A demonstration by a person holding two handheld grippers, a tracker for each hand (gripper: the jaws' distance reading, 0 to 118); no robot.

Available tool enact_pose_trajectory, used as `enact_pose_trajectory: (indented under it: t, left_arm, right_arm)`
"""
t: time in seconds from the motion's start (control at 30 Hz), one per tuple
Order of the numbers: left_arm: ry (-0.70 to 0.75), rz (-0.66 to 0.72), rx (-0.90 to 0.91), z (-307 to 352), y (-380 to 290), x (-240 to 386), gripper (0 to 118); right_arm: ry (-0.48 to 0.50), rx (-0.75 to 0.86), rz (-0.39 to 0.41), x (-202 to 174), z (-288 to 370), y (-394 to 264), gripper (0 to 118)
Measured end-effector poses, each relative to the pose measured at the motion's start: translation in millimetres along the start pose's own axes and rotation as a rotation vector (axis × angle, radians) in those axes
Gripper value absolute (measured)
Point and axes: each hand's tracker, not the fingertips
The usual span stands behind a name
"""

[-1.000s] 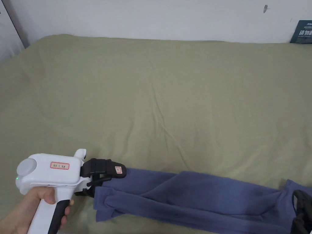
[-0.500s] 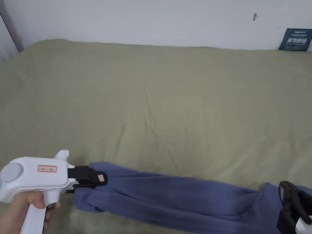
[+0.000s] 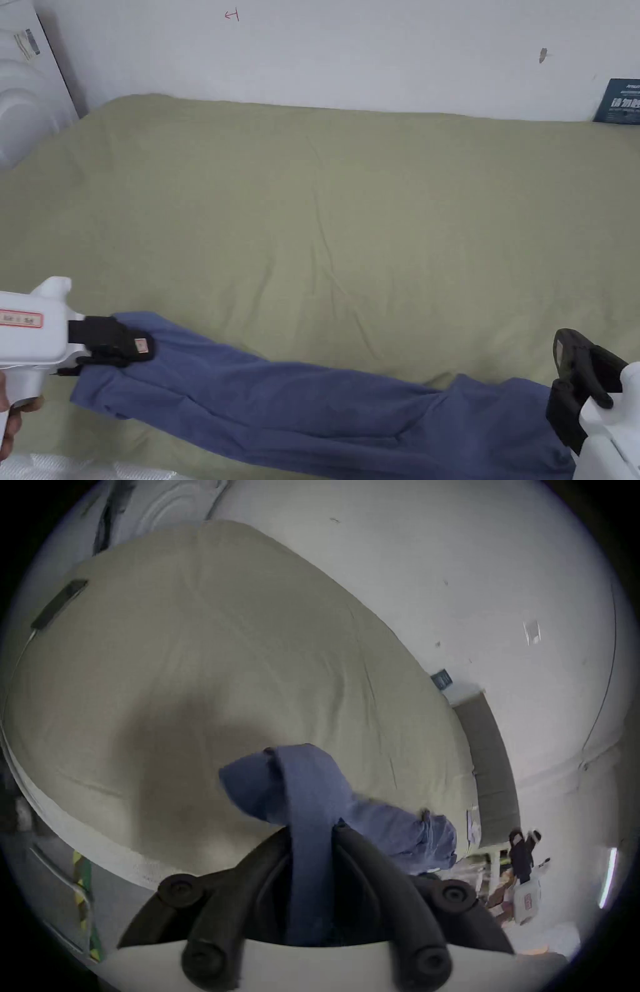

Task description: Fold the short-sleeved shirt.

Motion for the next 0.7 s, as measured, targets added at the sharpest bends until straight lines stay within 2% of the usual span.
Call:
enact_pose_trajectory:
  t: [0.13,0.17,0.2,0.23,0.5,0.53,0.6,0.63,0.67,0.7]
  left_arm:
    - [-0.079,-0.078,-0.056,-14.9,-13.3,66.0,8]
    - [-0.066,-0.097,-0.068,-21.8,-16.8,83.7,8]
    - [-0.015,-0.207,-0.027,-30.8,-19.0,100.1,8]
    - [-0.008,-0.231,-0.036,-40.0,-22.6,113.6,8]
    - [0.038,-0.317,-0.170,-152.4,-64.7,159.0,8]
    - [0.043,-0.336,-0.192,-164.1,-71.0,162.9,14]
    - [0.013,-0.365,-0.247,-185.7,-83.1,161.2,42]
    - [-0.050,-0.361,-0.253,-192.7,-85.6,159.1,56]
    - [-0.049,-0.350,-0.282,-199.5,-90.4,162.8,102]
    - [-0.027,-0.345,-0.249,-189.1,-93.3,164.0,118]
  right_arm:
    - [-0.043,0.013,0.006,-0.7,2.9,1.3,0]
    - [-0.048,0.015,0.002,0.3,4.1,1.2,0]
    - [-0.054,0.012,-0.002,1.8,5.2,1.0,0]
    - [-0.057,0.010,-0.008,3.4,5.7,0.7,0]
    - [-0.104,-0.011,-0.005,16.3,6.3,-6.5,0]
    - [-0.107,-0.015,0.002,16.7,5.3,-6.8,0]
    - [-0.113,-0.016,0.004,17.8,4.3,-7.5,0]
    - [-0.111,-0.019,0.000,18.5,3.2,-8.0,0]
    - [-0.115,-0.021,-0.006,18.5,2.0,-9.0,0]
    - [-0.118,-0.026,-0.009,18.4,1.6,-9.5,0]
